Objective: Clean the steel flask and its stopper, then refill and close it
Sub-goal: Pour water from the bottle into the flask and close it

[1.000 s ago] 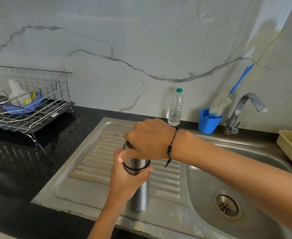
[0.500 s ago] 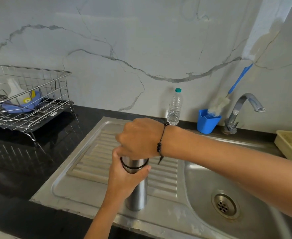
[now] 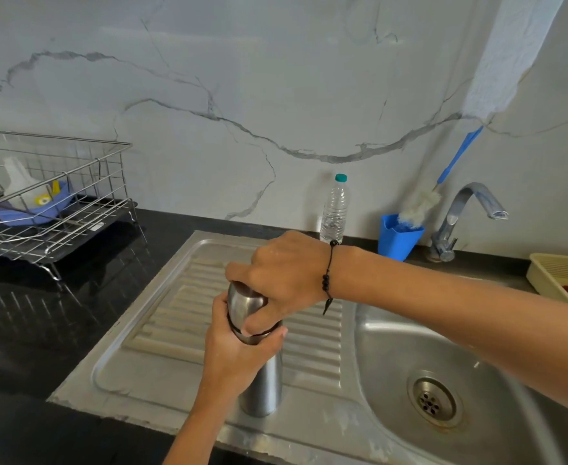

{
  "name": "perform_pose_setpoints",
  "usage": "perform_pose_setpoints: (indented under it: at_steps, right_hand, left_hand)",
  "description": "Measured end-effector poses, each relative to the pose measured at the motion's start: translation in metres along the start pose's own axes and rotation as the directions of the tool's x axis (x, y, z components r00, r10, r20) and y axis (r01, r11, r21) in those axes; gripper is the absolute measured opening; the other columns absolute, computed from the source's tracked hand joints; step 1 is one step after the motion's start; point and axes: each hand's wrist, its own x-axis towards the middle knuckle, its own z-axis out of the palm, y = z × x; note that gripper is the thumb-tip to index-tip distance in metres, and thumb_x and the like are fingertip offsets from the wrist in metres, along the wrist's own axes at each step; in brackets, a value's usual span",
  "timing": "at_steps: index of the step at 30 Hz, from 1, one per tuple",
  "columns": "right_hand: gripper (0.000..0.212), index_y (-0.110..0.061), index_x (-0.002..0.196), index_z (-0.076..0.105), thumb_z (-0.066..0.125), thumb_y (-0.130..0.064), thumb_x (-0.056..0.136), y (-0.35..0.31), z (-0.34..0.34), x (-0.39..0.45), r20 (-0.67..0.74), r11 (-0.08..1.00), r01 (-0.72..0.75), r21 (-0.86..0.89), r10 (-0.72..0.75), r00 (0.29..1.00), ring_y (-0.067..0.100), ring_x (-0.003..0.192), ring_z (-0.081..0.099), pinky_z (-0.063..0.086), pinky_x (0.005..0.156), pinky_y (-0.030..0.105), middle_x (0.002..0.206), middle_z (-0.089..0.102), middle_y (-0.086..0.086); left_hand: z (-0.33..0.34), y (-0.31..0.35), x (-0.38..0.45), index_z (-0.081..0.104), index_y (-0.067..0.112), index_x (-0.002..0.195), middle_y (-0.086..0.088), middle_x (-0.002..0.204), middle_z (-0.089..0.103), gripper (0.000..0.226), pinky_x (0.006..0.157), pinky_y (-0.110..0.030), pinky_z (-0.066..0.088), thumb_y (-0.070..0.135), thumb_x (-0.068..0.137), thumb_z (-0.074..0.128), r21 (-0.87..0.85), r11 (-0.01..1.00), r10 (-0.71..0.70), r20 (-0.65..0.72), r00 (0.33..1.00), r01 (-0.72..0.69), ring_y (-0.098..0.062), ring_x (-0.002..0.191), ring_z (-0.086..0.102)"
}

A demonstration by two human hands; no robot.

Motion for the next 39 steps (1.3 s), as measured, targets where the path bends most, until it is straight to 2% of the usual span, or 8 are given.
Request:
perform_pose_setpoints:
  at_steps: [4,8,11,15,23,28,32,39]
  right_hand:
    - [0.065,-0.018,0.109,0.044,0.043,-0.074,0.078,0.008,-0.004,-0.009,-0.145,0.998,0.064,0.006,-0.063,0.987,0.013,0.051,0.041,0.023,0.045,0.023,0.071,0.048,-0.006]
    - [0.066,-0.020,0.117,0.053,0.040,-0.072,0.079,0.013,-0.002,-0.005,-0.305,0.968,0.248,-0.034,-0.246,0.920,0.020,0.054,0.048,0.017,0.043,0.019,0.075,0.054,0.001]
    - [0.058,-0.016,0.099,0.063,0.037,-0.064,0.081,0.009,0.011,0.007,-0.394,0.951,0.309,-0.010,-0.288,0.873,0.021,0.040,0.043,0.021,0.042,0.018,0.060,0.054,0.005]
    - [0.052,-0.016,0.079,0.065,0.031,-0.055,0.080,-0.001,0.028,0.016,-0.563,0.982,0.174,0.066,-0.108,0.819,0.020,0.034,0.028,0.019,0.043,0.017,0.045,0.048,0.003]
    - [0.052,-0.017,0.052,0.052,0.024,-0.054,0.077,-0.020,0.026,0.012,-0.600,0.980,-0.163,0.112,0.198,0.775,0.018,0.036,0.010,0.002,0.050,0.016,0.033,0.040,0.000]
    - [0.060,-0.014,0.081,0.062,0.028,-0.063,0.081,-0.008,0.027,0.004,-0.556,0.986,0.121,0.117,-0.036,0.831,0.020,0.036,0.032,0.011,0.043,0.016,0.055,0.054,0.003]
    - [0.046,-0.010,0.099,0.065,0.050,-0.051,0.083,0.008,0.024,0.010,-0.538,0.901,0.432,0.033,-0.349,0.768,0.018,0.054,0.044,0.025,0.044,0.021,0.085,0.058,0.007]
    - [0.032,-0.010,0.081,0.067,0.054,-0.039,0.076,0.000,0.034,0.023,-0.637,0.901,0.407,0.152,-0.225,0.737,0.020,0.046,0.041,0.029,0.041,0.021,0.064,0.054,0.006]
  left_hand:
    - [0.000,0.001,0.002,0.048,0.033,0.101,0.002,0.088,0.066,0.060,0.060,-0.012,0.050,0.013,0.059,0.086,-0.022,1.000,0.000,0.029,1.000,0.001,-0.001,0.077,0.066]
    - [0.000,0.005,0.002,0.047,0.037,0.105,0.008,0.092,0.069,0.069,0.064,-0.013,0.051,0.039,0.045,0.080,-0.056,0.998,-0.008,0.041,0.999,0.010,-0.002,0.080,0.066]
    - [0.000,0.004,0.002,0.045,0.038,0.106,0.014,0.086,0.069,0.067,0.062,-0.016,0.053,0.030,0.050,0.081,-0.032,0.999,0.000,0.050,0.999,0.002,-0.006,0.076,0.068]
    - [0.001,-0.002,0.005,0.047,0.025,0.109,0.006,0.076,0.070,0.065,0.056,-0.019,0.053,0.019,0.054,0.079,0.005,1.000,0.029,0.025,0.999,-0.029,-0.009,0.065,0.068]
    - [0.002,-0.009,0.008,0.054,0.001,0.109,-0.003,0.073,0.069,0.070,0.053,-0.017,0.051,0.020,0.050,0.087,0.005,1.000,0.016,0.011,1.000,-0.016,-0.008,0.066,0.069]
    - [-0.005,-0.004,0.008,0.052,0.021,0.108,0.003,0.079,0.071,0.072,0.060,-0.018,0.052,0.035,0.044,0.082,-0.056,0.998,-0.013,0.099,0.995,0.019,-0.007,0.074,0.069]
    - [-0.013,-0.013,0.004,0.055,0.023,0.109,0.013,0.083,0.069,0.072,0.067,-0.021,0.049,0.040,0.043,0.079,-0.055,0.994,-0.076,0.249,0.965,0.092,-0.005,0.079,0.065]
    - [-0.007,-0.030,0.007,0.061,0.001,0.098,0.004,0.071,0.068,0.050,0.059,-0.013,0.047,0.013,0.055,0.084,0.000,0.997,-0.079,0.128,0.989,0.079,0.000,0.069,0.064]
